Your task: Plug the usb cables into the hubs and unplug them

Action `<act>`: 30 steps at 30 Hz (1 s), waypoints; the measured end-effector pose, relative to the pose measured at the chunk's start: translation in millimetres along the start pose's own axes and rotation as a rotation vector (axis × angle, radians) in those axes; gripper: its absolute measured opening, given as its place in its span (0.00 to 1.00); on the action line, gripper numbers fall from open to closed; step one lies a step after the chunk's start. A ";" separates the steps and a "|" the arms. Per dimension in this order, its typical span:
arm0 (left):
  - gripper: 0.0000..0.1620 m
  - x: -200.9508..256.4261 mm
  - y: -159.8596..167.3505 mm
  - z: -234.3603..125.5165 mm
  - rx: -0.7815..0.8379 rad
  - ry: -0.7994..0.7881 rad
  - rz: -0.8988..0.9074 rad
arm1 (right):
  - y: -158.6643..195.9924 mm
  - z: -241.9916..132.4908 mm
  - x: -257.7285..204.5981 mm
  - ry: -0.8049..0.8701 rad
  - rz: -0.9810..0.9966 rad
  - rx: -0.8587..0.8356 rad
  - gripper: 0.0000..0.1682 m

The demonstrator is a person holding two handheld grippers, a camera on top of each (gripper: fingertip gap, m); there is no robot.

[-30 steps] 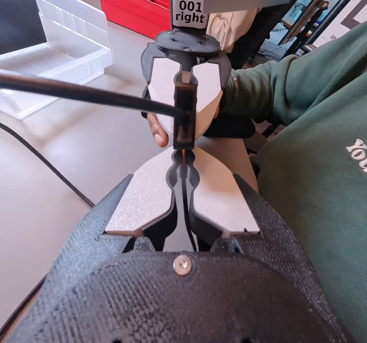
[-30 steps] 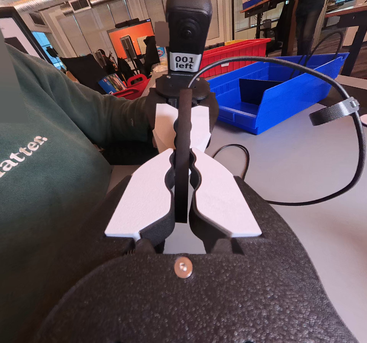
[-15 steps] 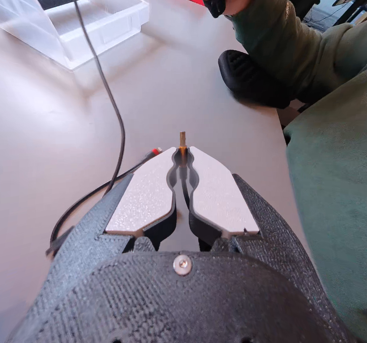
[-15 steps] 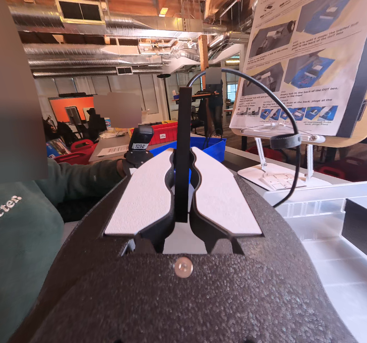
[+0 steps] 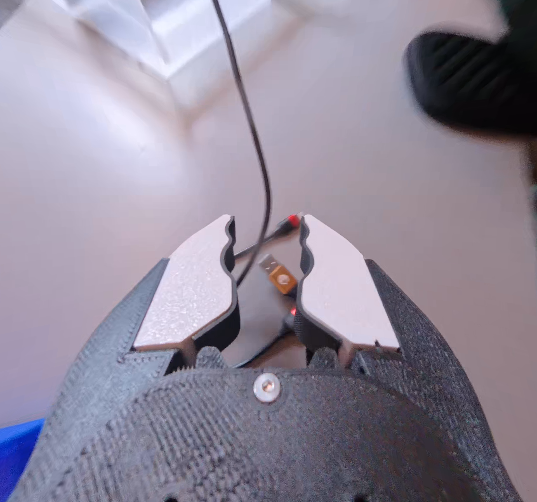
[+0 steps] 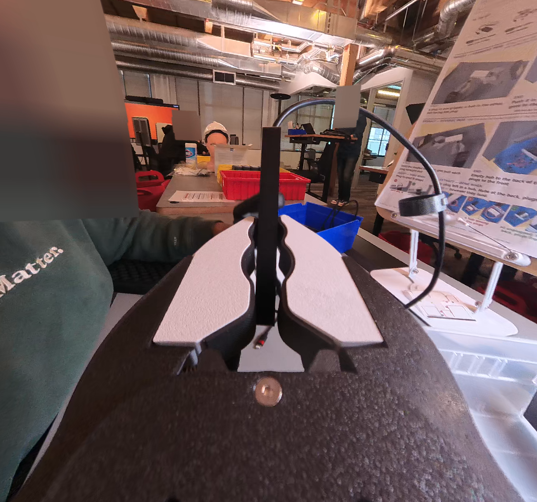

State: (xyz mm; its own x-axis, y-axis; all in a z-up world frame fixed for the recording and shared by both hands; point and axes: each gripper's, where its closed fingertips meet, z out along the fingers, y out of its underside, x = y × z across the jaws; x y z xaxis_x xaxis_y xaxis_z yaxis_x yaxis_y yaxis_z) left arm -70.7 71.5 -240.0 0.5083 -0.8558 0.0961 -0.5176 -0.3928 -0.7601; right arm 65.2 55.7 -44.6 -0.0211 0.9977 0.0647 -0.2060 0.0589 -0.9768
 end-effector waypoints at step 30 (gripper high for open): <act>0.02 71.6 -147.3 -89.8 0.912 0.600 -0.304 | 81.9 61.5 -43.0 -0.176 0.164 -0.067 0.07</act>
State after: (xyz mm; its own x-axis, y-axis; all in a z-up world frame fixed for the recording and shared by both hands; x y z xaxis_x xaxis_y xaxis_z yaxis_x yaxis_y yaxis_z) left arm -19.9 37.9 -63.4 -0.0117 -0.8864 0.4627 0.3905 -0.4301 -0.8140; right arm -10.9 15.5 -114.8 -0.2202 0.9732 -0.0665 -0.1210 -0.0949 -0.9881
